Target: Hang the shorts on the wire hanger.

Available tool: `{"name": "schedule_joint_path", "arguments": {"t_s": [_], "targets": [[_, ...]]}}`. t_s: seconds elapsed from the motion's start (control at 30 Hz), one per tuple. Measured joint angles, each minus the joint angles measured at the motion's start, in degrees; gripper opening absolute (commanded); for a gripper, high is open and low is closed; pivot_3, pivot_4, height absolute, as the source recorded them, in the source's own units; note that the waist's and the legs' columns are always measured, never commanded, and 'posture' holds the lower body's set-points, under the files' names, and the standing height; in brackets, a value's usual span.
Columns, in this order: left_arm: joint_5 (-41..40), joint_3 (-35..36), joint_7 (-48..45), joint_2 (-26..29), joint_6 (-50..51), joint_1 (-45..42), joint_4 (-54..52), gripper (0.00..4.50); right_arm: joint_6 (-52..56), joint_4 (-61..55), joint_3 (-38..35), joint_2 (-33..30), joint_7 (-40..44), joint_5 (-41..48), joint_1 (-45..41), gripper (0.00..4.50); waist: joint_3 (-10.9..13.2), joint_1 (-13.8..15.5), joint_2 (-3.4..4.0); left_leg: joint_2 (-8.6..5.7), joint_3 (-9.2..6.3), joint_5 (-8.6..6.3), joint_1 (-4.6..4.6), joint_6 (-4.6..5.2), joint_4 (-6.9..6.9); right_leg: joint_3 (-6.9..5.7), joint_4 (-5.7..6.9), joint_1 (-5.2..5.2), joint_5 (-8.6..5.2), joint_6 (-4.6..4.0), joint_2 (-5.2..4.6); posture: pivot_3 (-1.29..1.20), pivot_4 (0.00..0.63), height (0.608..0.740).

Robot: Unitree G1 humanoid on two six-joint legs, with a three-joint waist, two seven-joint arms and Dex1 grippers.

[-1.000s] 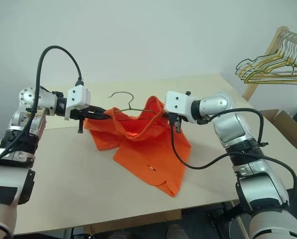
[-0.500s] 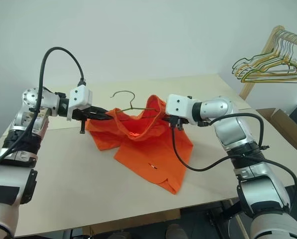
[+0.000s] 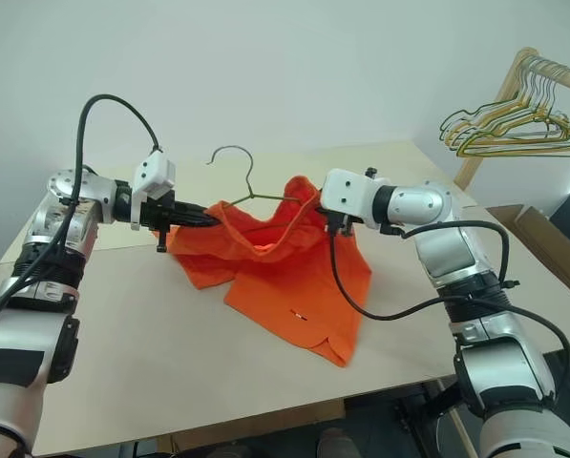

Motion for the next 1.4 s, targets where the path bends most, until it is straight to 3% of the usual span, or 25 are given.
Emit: {"name": "schedule_joint_path", "arguments": {"t_s": [0.3,0.6,1.1,1.2,1.3,1.4], "targets": [[-0.36,1.55,-6.31,-0.9,-9.73,-0.73,4.22,0.0,0.34,1.65,-1.07,-1.69,10.59,7.2,-0.05,1.67,0.0,-0.02,0.0,0.0,0.0,-0.01,0.0,0.01,0.01,-0.01,-0.04,0.05,0.0,0.0,-0.01,-0.04,0.0,0.74],[1.84,0.38,-7.34,-1.41,-12.27,-2.77,5.97,0.0,6.98,4.59,-1.76,-2.38,21.93,13.22,-3.98,1.67,0.0,-0.02,0.0,0.02,0.0,-0.02,0.0,0.03,0.01,-0.01,-0.03,0.04,0.0,0.0,0.0,-0.04,0.0,0.74],[1.84,0.62,-7.28,-3.42,-12.4,-3.1,6.51,0.0,10.02,4.56,0.84,-0.54,22.92,10.26,-5.38,1.67,0.0,-0.01,0.0,0.02,0.0,-0.01,-0.02,0.02,0.01,-0.01,-0.01,-0.01,0.0,0.0,-0.01,-0.05,0.0,0.74],[1.83,0.71,-7.34,-3.4,-12.32,-3.1,6.55,0.0,11.99,4.57,0.84,-0.08,22.94,10.06,-5.39,1.14,0.0,-0.02,0.0,0.01,0.0,-0.01,-0.03,0.02,0.01,-0.01,-0.01,-0.02,0.0,0.0,-0.02,-0.05,0.0,0.74],[1.75,1.17,-7.29,-3.46,-12.15,-3.14,6.94,0.0,13.19,4.57,0.84,0.08,23.03,10.06,-5.4,0.2,0.0,-0.03,0.0,0.02,-0.01,-0.01,-0.03,0.02,0.01,-0.01,0.0,-0.03,0.0,0.0,-0.01,-0.05,0.0,0.74],[1.76,1.29,-7.24,-3.49,-12.15,-3.54,7.39,0.0,13.93,4.57,0.87,0.19,23.1,10.04,-5.4,0.04,0.0,-0.04,0.0,0.01,0.0,-0.01,-0.04,0.02,0.01,-0.01,0.0,-0.03,0.0,0.0,-0.02,-0.05,0.0,0.74]]}}
